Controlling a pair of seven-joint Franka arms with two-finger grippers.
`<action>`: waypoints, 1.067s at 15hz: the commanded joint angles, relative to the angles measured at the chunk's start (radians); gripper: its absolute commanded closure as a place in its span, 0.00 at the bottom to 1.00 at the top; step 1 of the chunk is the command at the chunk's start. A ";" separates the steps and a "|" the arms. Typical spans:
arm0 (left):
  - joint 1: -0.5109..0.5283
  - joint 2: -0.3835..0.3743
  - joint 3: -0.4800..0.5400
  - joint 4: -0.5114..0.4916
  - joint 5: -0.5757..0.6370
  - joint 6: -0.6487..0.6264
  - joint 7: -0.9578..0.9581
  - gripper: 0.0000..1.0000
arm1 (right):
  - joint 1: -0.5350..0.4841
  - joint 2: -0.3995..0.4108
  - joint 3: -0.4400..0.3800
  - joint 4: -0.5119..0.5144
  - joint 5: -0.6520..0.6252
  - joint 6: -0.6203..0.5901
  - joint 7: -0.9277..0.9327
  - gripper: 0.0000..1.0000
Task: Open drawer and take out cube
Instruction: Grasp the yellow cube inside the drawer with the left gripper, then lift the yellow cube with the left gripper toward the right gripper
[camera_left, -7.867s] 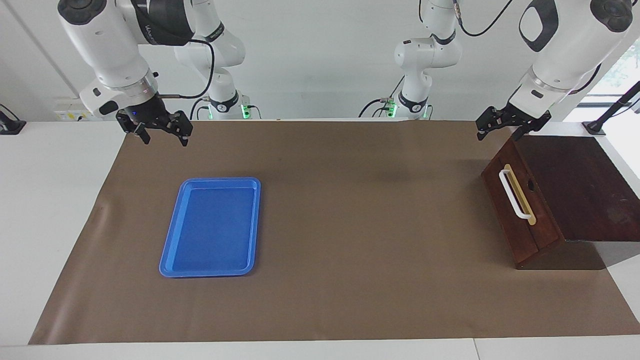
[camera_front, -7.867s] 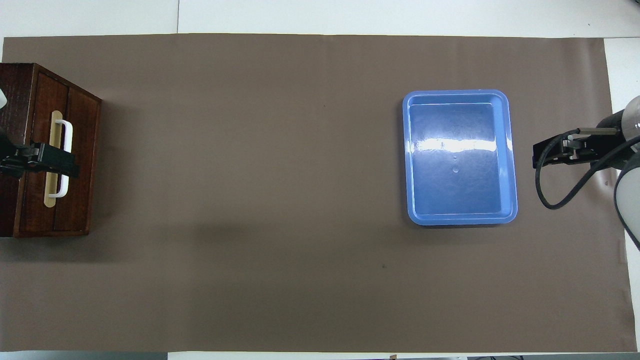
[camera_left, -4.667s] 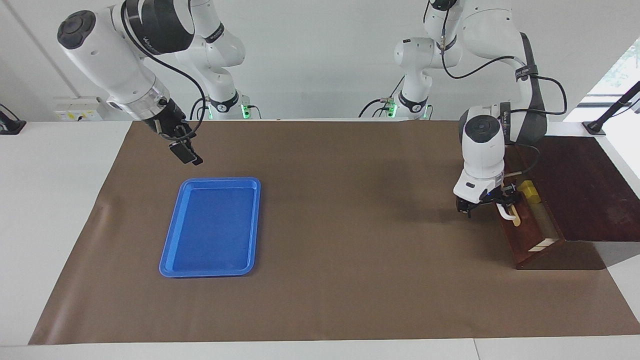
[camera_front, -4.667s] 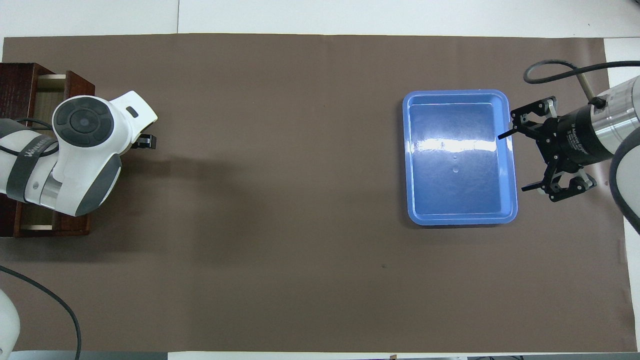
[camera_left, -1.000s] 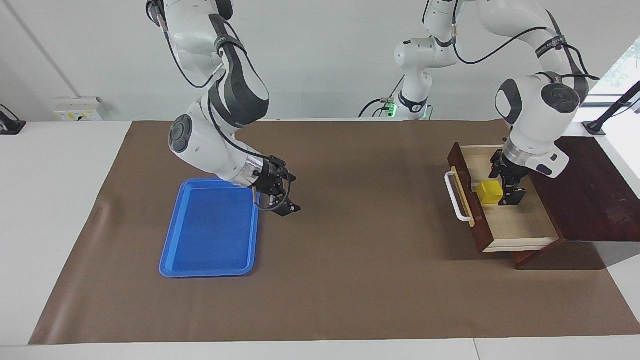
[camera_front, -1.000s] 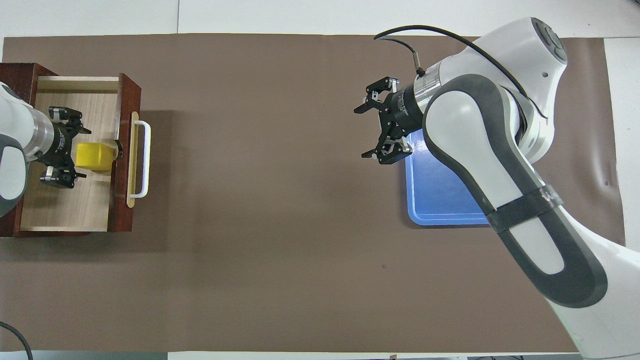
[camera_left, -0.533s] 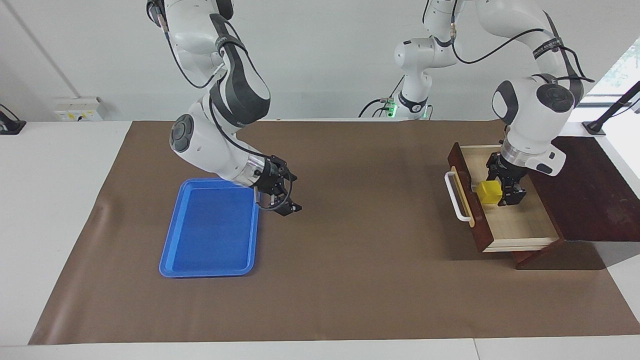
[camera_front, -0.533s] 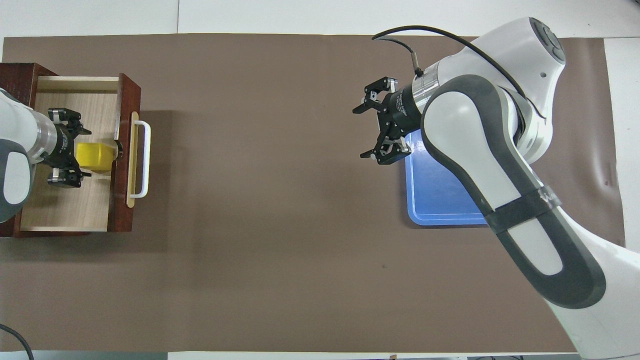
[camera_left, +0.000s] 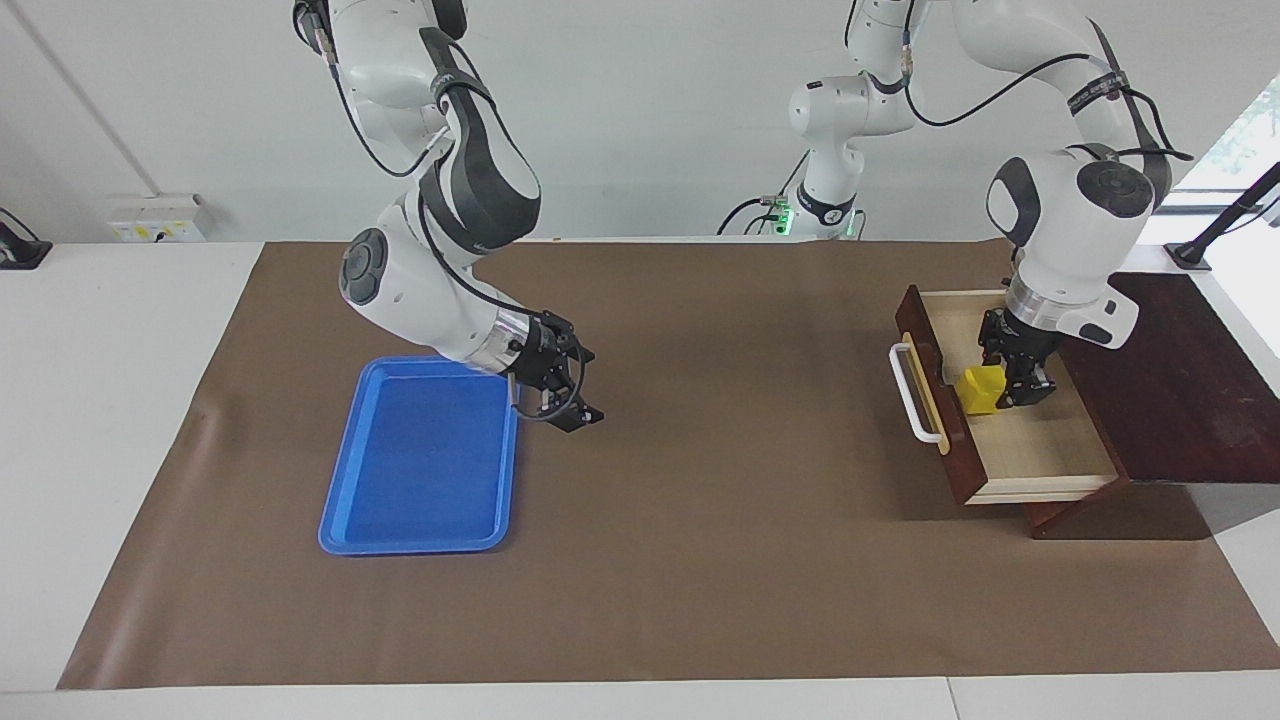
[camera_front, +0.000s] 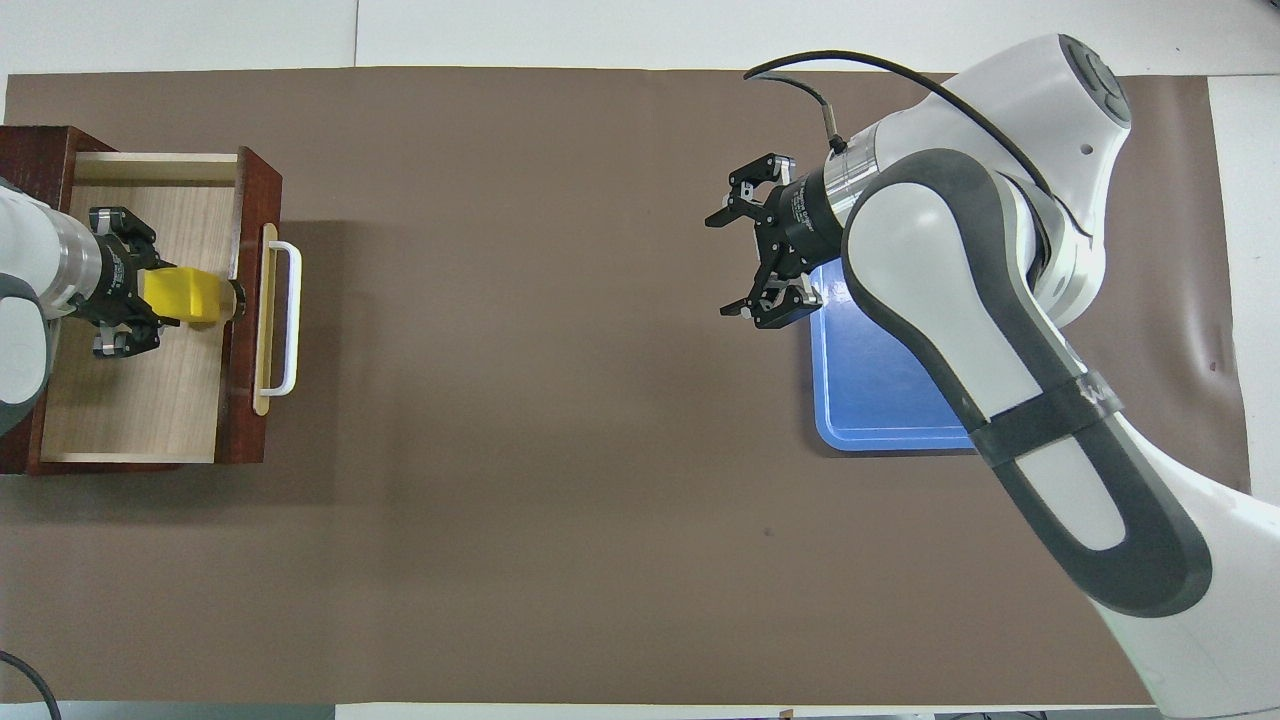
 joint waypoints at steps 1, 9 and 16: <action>-0.011 0.061 0.000 0.190 -0.016 -0.158 -0.004 1.00 | 0.001 0.014 -0.001 0.020 0.013 -0.005 -0.024 0.03; -0.150 0.184 -0.003 0.491 -0.099 -0.442 -0.235 1.00 | -0.001 0.014 -0.001 0.019 0.011 -0.005 -0.024 0.03; -0.336 0.173 -0.004 0.431 -0.125 -0.329 -0.498 1.00 | 0.001 0.014 -0.002 0.017 0.010 -0.002 -0.024 0.03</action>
